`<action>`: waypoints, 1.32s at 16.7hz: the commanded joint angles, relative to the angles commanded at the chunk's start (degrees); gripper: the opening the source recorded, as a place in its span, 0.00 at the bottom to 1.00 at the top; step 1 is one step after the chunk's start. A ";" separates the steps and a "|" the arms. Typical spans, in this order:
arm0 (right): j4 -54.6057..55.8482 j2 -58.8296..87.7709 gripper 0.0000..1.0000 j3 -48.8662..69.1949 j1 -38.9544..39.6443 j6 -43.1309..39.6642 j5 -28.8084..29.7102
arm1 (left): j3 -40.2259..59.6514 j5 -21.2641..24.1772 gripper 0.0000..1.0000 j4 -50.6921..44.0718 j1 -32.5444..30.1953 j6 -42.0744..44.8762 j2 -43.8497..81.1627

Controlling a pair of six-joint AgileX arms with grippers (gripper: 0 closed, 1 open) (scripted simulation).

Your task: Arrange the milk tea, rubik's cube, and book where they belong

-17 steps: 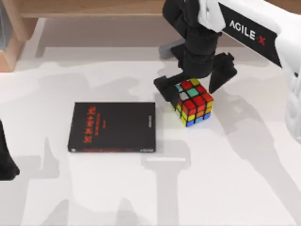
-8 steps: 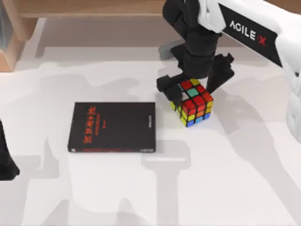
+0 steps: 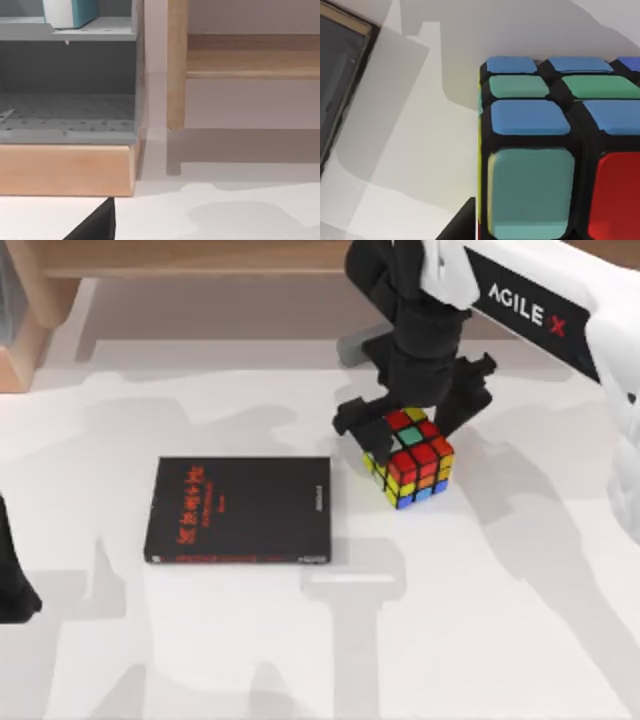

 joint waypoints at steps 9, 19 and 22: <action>0.00 0.00 0.00 0.00 0.00 0.00 0.00 | 0.00 0.00 1.00 0.00 0.00 0.00 0.00; -7.91 1.30 0.00 9.15 -0.20 0.07 -0.01 | 0.00 0.00 1.00 0.00 0.00 0.00 0.00; -7.78 1.22 0.00 9.08 -0.16 0.18 -0.03 | 0.00 0.00 1.00 0.00 0.00 0.00 0.00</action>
